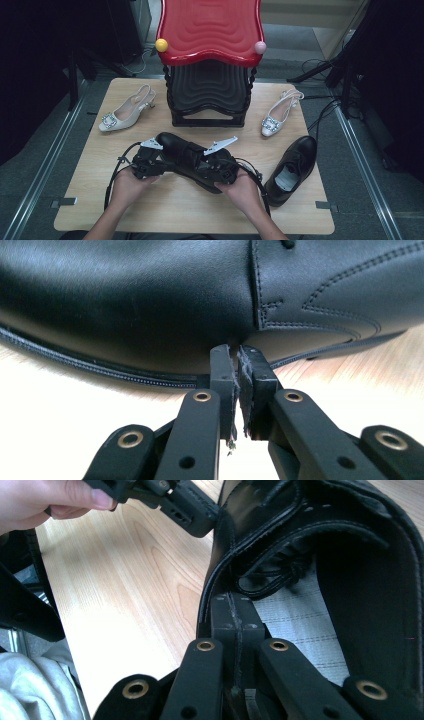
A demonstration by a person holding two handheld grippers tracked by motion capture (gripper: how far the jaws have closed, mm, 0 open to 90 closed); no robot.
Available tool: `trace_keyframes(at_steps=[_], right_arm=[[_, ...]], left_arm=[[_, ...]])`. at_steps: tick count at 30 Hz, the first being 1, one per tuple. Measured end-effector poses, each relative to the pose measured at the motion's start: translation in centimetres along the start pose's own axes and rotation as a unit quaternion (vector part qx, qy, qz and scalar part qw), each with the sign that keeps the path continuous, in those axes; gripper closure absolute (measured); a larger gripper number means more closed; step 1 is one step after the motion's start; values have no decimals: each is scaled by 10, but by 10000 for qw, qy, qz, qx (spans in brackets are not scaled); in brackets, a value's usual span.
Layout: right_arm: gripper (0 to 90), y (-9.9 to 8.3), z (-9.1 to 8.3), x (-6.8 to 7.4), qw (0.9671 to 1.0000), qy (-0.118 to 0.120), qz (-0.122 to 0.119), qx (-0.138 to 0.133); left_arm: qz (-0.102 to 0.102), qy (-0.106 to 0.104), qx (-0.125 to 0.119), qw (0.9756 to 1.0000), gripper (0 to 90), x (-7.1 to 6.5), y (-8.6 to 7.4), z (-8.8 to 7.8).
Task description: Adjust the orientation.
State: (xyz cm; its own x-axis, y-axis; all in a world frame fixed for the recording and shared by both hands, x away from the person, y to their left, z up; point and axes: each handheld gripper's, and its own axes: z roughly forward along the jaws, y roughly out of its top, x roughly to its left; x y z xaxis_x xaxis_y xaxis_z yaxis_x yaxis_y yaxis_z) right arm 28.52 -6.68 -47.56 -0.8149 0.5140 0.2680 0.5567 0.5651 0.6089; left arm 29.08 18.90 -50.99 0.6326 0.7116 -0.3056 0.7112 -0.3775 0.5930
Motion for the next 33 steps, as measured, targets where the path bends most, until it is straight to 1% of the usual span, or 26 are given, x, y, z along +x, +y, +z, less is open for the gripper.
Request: trace_keyframes(at_steps=[1,3,6,8,12,13,16,18,19,23,24,26,27,28,30,32,33], right_arm=[[900,-1,0,1,10000,-19,5,-2],[900,-2,-2,3,10000,-40,-20,8],[900,-4,-4,4,10000,17,3,61],[900,-6,-5,6,9999,84,33,103],[900,-9,-4,11,10000,-3,23,57],[900,-9,-5,11,10000,-8,13,48],[900,-10,-7,7,10000,56,2,15],[900,-10,-12,6,9999,-101,-128,-2],[900,-10,-15,5,9998,-155,-120,-16],[900,-10,-32,-7,9994,-238,-25,-260],[900,-11,-37,-12,9991,-262,52,-329],[900,-11,-44,-20,9986,-299,123,-420],[900,-11,-45,-23,9984,-319,136,-443],[900,-12,-47,-28,9982,-342,144,-469],[900,-14,-47,-35,9981,-326,186,-479],[900,-14,-47,-41,9979,-240,241,-560],[900,-13,-46,-44,9977,-275,255,-573]], left_arm=[[-33,-28,-22,10000,855,0,0,1],[-12,-34,-15,10000,855,0,2,2],[124,27,25,9999,855,-2,5,4],[154,39,20,9999,857,-3,6,5],[207,76,51,9997,857,-4,9,7],[217,99,54,9997,858,-5,10,8],[206,51,66,9998,860,-3,10,7],[206,23,75,9998,859,-2,11,7],[203,31,68,9998,859,-2,11,7],[211,80,41,9997,859,-3,10,6],[195,81,27,9998,859,-4,9,5],[110,-13,-42,9999,859,-4,7,3],[41,-109,-93,9999,858,-4,5,0],[19,-154,-129,9998,859,-6,3,-2],[69,-169,-195,9996,858,-11,0,-5],[138,-135,-168,9997,856,-15,-2,-6],[158,-121,-136,9997,856,-16,-4,-5]])
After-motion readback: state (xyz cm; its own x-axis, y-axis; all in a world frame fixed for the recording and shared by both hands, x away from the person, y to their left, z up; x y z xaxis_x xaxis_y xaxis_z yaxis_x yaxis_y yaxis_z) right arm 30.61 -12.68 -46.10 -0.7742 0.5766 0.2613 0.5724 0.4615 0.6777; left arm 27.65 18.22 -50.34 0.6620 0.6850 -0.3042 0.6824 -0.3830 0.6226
